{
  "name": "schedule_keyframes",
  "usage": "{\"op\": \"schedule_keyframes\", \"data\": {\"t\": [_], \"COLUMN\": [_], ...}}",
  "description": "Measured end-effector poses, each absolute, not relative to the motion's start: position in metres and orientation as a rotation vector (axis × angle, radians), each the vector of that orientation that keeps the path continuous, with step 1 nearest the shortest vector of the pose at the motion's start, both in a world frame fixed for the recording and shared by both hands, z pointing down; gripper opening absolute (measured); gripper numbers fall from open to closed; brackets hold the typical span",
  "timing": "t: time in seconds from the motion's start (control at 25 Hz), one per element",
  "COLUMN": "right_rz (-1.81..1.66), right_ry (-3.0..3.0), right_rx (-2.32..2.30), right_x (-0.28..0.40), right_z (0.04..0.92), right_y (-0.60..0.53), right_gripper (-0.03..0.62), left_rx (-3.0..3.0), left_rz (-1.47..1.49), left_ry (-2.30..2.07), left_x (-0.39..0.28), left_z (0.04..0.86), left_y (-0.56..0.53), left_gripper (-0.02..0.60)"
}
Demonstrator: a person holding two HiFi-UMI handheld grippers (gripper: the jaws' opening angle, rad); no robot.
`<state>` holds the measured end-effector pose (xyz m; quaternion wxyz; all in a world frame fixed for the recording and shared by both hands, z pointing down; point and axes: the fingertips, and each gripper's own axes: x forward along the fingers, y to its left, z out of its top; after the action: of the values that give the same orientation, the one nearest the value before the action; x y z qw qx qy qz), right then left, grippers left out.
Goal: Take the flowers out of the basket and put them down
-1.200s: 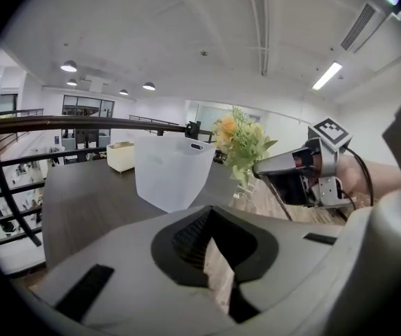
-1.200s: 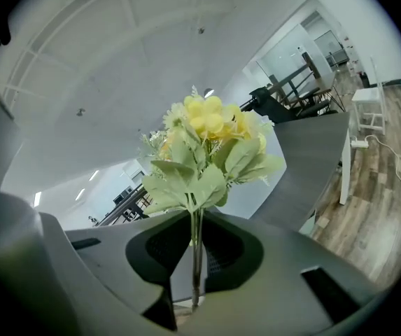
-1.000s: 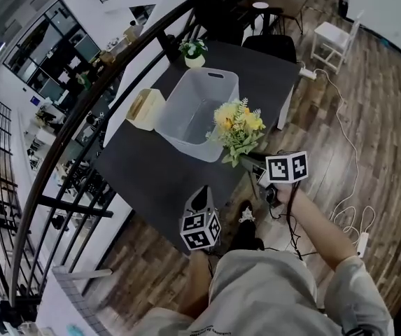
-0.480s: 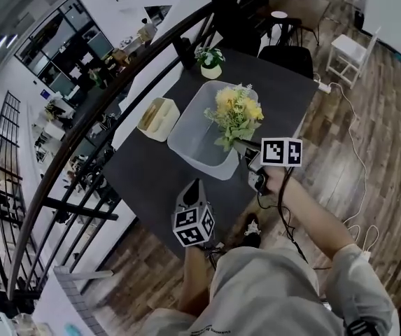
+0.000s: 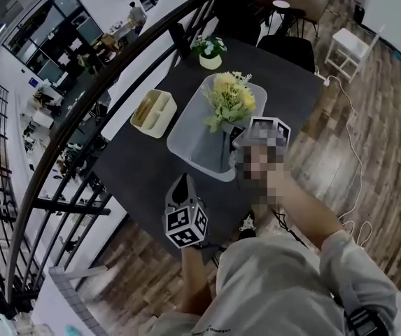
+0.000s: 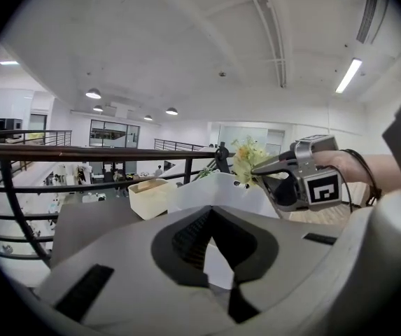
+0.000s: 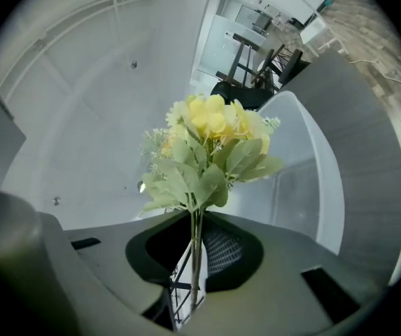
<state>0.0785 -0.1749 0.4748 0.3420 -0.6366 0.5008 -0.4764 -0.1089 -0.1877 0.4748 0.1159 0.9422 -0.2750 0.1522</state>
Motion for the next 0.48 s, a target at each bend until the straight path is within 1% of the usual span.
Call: {"op": "schedule_keyframes", "data": {"t": [0.48], "right_rz": [-1.331], "right_ry": [1.044], "right_rx": [-1.745], "right_x": [0.1], "right_z": [0.544], "right_y": [-0.227], "right_gripper": [0.074], "left_rx": [2.679], "left_rz": [0.439], "left_ry": [-0.872], "left_x": [-0.115], "left_z": [0.497], "left_y": [-0.233], "left_gripper": [0.023]}}
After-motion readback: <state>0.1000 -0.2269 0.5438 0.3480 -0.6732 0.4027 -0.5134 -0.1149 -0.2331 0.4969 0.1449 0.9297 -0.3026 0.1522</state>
